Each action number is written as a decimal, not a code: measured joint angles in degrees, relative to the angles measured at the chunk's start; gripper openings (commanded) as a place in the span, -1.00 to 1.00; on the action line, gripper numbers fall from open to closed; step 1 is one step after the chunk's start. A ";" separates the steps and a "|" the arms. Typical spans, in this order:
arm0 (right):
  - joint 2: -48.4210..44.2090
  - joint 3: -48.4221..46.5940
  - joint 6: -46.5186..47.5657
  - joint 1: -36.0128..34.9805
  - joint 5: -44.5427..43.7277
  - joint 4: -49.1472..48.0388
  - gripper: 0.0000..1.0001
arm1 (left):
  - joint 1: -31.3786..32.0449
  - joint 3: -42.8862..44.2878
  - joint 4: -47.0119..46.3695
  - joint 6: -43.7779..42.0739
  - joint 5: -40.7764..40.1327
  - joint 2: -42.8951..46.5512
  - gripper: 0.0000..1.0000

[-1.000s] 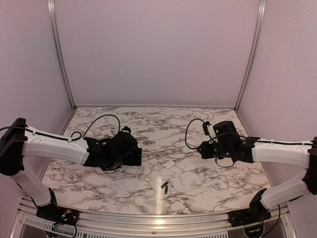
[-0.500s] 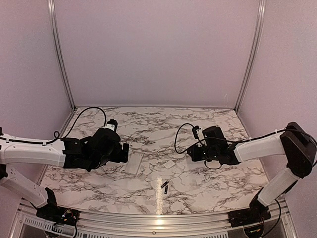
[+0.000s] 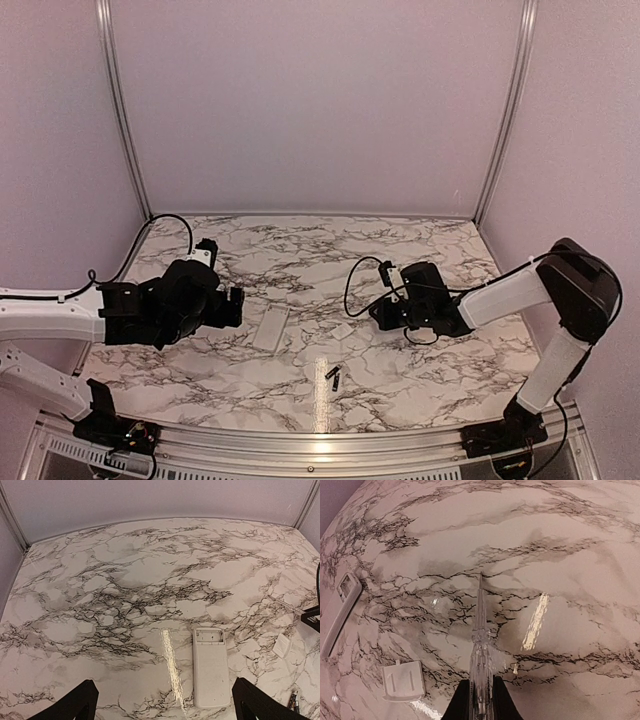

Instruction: Unload the batteries from the remote control

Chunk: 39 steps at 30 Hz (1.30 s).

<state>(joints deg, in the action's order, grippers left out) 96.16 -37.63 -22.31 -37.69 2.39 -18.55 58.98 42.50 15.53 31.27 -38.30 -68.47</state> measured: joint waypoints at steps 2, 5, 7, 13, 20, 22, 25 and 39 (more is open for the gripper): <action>0.50 -0.11 0.04 -0.02 0.42 -0.17 -0.85 | 0.00 -0.04 0.17 0.00 -0.15 0.15 0.98; 1.29 -0.81 0.07 0.00 1.03 0.33 -0.69 | 0.00 -0.04 0.24 0.00 -0.31 0.35 0.98; 1.68 -1.33 0.07 0.00 1.25 1.42 -0.52 | 0.00 -0.22 0.22 -0.02 -0.35 0.39 0.98; 3.37 -2.80 0.90 -0.02 1.90 4.22 -0.42 | 0.00 -0.85 0.22 0.00 -0.35 0.52 0.98; 3.32 -3.67 1.38 -0.02 2.01 6.01 -0.38 | 0.00 -1.62 0.17 0.00 -0.37 1.16 0.98; 3.13 -3.82 1.51 -0.02 2.03 6.71 -0.31 | 0.00 -1.77 0.15 0.02 -0.37 1.46 0.98; 2.25 -3.89 1.92 -0.04 2.03 8.55 -0.19 | 0.00 -2.10 0.17 0.22 -0.63 2.25 0.98; -12.46 -14.03 6.36 -0.39 -3.26 23.45 0.79 | 0.00 -2.47 0.26 -1.42 -5.53 6.25 0.98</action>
<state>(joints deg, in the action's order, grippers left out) 83.70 -51.66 -15.94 -38.09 -0.86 4.91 58.98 40.03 15.79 29.85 -43.83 -62.22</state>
